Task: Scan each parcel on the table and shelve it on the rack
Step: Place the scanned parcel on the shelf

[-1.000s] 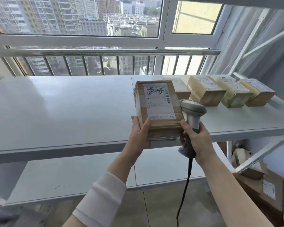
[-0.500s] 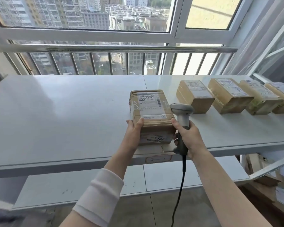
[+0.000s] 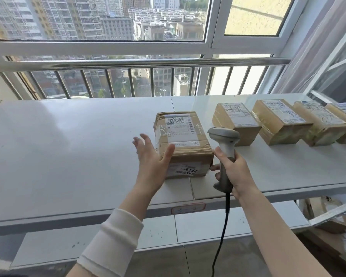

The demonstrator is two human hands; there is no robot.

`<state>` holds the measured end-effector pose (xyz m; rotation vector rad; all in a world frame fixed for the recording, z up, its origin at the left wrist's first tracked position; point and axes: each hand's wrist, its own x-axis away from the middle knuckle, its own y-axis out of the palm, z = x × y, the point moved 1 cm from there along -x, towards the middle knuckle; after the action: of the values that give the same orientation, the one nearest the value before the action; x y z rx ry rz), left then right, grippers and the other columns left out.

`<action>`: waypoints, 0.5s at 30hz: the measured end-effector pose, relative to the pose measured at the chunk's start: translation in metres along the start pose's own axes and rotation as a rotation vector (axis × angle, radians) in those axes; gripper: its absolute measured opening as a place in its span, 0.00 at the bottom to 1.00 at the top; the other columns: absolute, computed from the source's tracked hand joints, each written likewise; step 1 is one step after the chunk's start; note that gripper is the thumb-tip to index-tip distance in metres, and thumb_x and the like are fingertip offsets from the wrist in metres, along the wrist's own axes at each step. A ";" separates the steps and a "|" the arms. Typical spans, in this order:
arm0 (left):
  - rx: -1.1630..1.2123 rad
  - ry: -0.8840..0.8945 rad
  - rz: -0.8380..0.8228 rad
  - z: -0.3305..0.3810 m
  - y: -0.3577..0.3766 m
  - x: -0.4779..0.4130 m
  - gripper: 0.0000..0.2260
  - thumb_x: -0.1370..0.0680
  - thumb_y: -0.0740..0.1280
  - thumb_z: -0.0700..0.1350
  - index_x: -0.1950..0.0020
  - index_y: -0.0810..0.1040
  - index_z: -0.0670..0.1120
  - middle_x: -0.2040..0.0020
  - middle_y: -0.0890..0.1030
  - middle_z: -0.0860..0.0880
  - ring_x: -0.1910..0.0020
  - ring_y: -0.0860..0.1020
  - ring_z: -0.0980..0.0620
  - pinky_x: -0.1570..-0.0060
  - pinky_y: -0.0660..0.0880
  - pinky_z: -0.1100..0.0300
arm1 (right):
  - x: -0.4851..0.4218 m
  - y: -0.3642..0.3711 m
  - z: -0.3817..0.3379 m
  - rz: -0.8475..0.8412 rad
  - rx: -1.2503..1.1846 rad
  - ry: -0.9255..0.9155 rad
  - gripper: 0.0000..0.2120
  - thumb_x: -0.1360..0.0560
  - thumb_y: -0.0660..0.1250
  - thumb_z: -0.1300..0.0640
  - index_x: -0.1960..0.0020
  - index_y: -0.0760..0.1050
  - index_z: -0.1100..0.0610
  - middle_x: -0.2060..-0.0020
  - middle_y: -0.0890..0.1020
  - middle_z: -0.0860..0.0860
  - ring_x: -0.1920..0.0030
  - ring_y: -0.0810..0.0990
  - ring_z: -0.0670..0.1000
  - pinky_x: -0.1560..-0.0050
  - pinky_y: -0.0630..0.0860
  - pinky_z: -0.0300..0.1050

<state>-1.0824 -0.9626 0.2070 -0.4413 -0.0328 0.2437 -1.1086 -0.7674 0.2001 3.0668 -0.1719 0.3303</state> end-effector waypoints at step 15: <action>-0.517 0.415 -0.075 0.013 0.013 -0.046 0.28 0.31 0.74 0.51 0.32 0.70 0.56 0.25 0.61 0.54 0.24 0.51 0.55 0.33 0.63 0.51 | -0.010 -0.026 0.002 -0.082 -0.079 -0.027 0.18 0.29 0.67 0.49 0.42 0.76 0.56 0.49 0.82 0.55 0.71 0.76 0.47 0.76 0.72 0.38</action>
<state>-1.1308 -0.9572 0.2144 -0.9968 0.3001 0.0617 -1.1150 -0.7409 0.1953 2.9905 -0.0581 0.2706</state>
